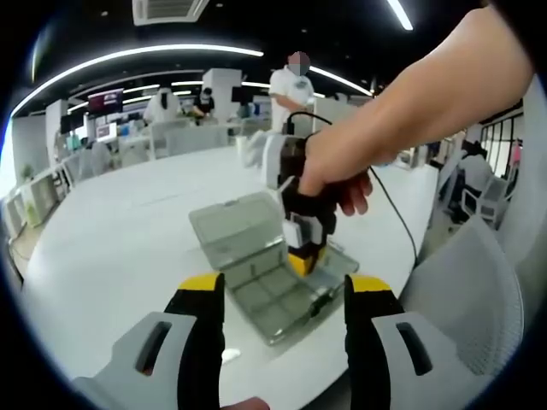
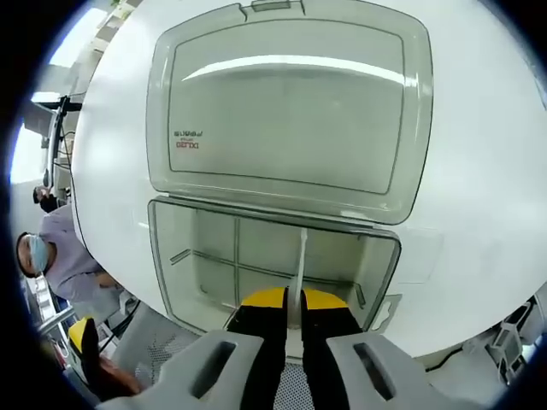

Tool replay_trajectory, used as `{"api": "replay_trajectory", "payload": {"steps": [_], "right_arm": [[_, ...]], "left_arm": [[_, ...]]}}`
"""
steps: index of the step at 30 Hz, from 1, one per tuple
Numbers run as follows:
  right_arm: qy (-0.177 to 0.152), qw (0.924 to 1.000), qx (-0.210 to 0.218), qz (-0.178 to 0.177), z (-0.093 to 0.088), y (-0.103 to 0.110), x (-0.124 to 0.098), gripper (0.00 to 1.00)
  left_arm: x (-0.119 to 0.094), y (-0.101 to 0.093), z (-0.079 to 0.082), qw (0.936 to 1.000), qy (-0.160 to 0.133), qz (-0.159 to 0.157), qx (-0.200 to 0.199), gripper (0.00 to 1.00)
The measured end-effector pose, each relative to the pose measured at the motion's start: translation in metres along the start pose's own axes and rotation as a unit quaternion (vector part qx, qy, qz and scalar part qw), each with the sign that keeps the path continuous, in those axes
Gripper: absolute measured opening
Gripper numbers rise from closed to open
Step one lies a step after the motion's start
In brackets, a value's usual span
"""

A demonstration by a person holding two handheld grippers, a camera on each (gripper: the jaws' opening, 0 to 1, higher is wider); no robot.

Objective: Insert the divider into the dual guide fixture by aligning both edges with the guide slots and pushing it downward to the bottom, including one-sided entry, uneven engagement, binding, and posture correction.

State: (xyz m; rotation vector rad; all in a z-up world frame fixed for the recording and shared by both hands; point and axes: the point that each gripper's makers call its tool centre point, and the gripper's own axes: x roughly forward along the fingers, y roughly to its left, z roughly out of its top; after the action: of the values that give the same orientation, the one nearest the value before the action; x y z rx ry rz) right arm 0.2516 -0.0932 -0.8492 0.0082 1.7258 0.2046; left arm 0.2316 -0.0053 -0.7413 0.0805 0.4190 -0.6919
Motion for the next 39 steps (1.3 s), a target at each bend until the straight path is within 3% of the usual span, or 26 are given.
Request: {"api": "replay_trajectory", "payload": {"steps": [4,12,16,20,28,36,39], "right_arm": [[0.0,0.9999,-0.011,-0.004,-0.006,0.003,-0.003,0.0],[0.001,0.9995,-0.032,-0.002,0.002,0.002,0.001,0.02],[-0.001,0.9977,-0.068,0.006,0.004,0.003,0.001,0.06],[-0.004,0.9983,-0.057,0.013,0.011,-0.001,0.002,0.17],[-0.011,0.9975,-0.062,0.032,0.024,-0.001,0.0,0.15],[-0.024,0.9953,-0.076,0.055,0.018,-0.001,-0.013,0.13],[-0.037,0.9933,-0.075,0.08,0.02,0.0,-0.018,0.11]], "left_arm": [[0.0,0.0,-0.001,1.0,0.001,-0.001,0.0,0.54],[0.001,-0.001,0.0,1.0,0.003,-0.005,0.003,0.54],[0.0,0.001,0.0,1.0,0.004,-0.004,0.005,0.54],[-0.001,0.003,-0.001,1.0,0.006,-0.003,0.006,0.54],[0.001,0.002,0.001,0.9999,0.008,-0.007,0.008,0.54],[-0.001,0.001,0.004,0.9998,0.009,-0.012,0.012,0.54],[-0.002,0.004,0.005,0.9998,0.009,-0.011,0.012,0.54]]}}
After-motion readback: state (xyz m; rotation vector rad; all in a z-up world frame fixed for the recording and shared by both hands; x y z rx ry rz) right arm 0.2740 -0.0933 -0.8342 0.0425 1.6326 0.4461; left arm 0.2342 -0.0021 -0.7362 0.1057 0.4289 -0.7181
